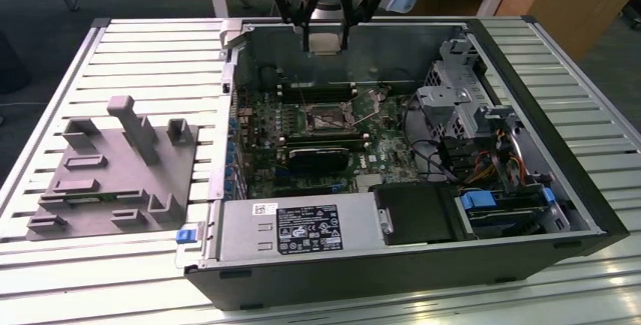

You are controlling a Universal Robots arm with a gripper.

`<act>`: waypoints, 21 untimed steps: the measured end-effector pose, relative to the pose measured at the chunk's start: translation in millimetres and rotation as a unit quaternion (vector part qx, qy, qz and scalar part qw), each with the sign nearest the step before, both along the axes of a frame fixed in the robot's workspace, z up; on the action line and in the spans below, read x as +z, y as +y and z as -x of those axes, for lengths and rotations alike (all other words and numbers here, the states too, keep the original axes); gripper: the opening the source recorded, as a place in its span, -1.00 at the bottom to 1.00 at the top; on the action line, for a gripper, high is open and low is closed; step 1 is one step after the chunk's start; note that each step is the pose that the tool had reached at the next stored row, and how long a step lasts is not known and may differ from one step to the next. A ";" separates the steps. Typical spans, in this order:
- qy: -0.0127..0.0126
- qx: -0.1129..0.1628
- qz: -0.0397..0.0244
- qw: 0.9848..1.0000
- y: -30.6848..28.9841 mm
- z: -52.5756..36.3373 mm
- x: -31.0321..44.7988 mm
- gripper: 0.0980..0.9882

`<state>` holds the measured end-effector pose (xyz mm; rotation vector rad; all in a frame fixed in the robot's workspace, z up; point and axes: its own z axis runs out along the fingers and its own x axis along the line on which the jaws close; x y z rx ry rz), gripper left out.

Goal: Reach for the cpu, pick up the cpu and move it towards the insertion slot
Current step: 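Pick up the cpu and move it towards the insertion slot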

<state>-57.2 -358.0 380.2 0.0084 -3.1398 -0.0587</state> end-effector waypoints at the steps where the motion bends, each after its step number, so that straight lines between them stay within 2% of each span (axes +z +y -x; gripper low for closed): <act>1: 0.000 0.000 0.000 1.000 1.5 -0.4 -1.3 0.00; 10: 0.004 0.000 0.000 1.000 10.0 -9.6 -13.2 0.00; 12: 0.007 0.000 0.000 1.000 15.7 -19.3 -19.6 0.00; 21: 0.010 0.000 0.000 1.000 23.3 -28.6 -30.5 0.00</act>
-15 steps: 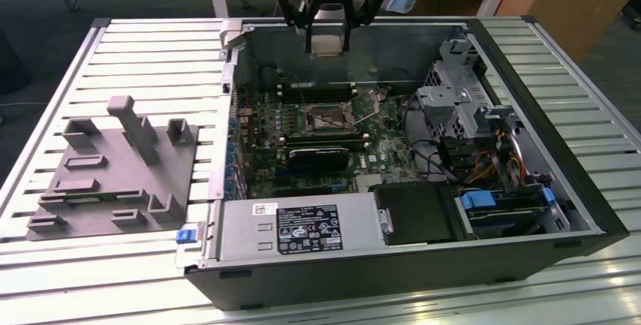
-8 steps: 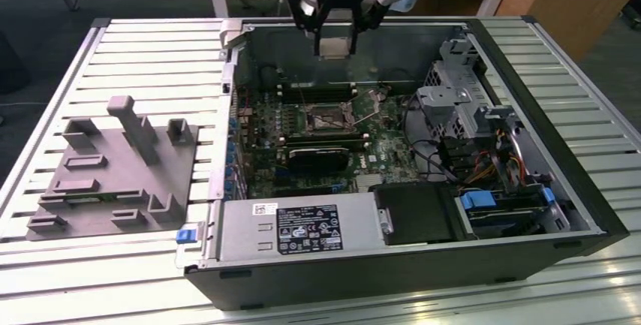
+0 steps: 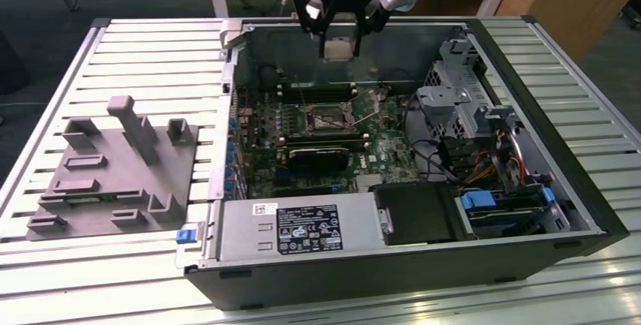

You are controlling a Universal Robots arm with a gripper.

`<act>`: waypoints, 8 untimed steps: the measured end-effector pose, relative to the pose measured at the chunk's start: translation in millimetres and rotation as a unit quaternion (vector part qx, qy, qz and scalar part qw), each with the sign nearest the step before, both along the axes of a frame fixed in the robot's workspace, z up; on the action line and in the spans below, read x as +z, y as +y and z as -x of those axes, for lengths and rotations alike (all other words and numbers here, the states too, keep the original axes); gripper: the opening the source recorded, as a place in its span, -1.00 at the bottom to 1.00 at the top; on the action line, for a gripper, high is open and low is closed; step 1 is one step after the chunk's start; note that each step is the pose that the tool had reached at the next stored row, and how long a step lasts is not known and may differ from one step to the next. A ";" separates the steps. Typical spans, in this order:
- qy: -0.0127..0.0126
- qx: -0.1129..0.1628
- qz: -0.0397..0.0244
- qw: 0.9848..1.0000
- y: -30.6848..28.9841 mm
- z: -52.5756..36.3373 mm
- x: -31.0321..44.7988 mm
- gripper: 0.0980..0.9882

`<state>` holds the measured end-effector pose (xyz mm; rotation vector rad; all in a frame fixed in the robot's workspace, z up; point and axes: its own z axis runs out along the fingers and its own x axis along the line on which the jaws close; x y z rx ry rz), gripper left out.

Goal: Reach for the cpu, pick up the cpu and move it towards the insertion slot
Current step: 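Pick up the cpu and move it towards the insertion slot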

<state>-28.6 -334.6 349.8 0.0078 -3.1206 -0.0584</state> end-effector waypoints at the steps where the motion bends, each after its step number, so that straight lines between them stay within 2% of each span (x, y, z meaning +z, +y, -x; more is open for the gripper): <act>1: 0.000 0.000 0.000 1.000 0.6 -0.3 -1.3 0.00; 8: 0.000 0.000 0.000 1.000 2.4 -1.5 -11.0 0.00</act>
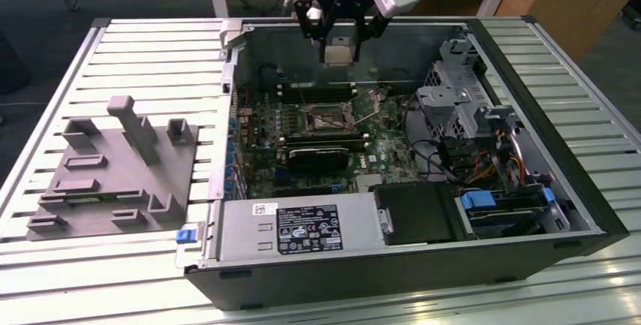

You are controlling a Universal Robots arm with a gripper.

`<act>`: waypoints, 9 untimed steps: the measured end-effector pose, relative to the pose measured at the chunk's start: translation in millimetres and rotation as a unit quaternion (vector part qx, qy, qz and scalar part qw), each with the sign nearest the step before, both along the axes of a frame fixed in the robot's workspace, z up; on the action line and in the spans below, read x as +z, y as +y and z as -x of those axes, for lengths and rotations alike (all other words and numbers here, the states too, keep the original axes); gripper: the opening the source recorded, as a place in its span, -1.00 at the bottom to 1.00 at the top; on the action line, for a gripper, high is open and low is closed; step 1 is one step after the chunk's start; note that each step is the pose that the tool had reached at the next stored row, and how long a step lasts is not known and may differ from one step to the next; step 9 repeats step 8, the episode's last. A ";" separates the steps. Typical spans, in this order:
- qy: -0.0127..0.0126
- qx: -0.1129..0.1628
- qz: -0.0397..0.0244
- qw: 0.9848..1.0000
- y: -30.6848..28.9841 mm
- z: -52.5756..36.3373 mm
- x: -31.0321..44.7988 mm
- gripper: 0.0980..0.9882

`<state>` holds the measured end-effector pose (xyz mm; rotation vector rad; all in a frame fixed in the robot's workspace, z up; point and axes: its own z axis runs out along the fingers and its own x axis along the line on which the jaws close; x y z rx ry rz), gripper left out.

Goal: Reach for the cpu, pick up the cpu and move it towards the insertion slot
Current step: 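Pick up the cpu and move it towards the insertion slot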

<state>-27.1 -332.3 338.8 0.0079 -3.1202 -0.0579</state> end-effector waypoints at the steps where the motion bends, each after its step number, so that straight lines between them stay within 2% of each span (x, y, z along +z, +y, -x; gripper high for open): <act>1: 0.000 0.000 0.000 1.000 0.1 -0.2 -1.0 0.00; 9: 0.000 0.000 0.000 1.000 0.2 -0.9 -2.3 0.00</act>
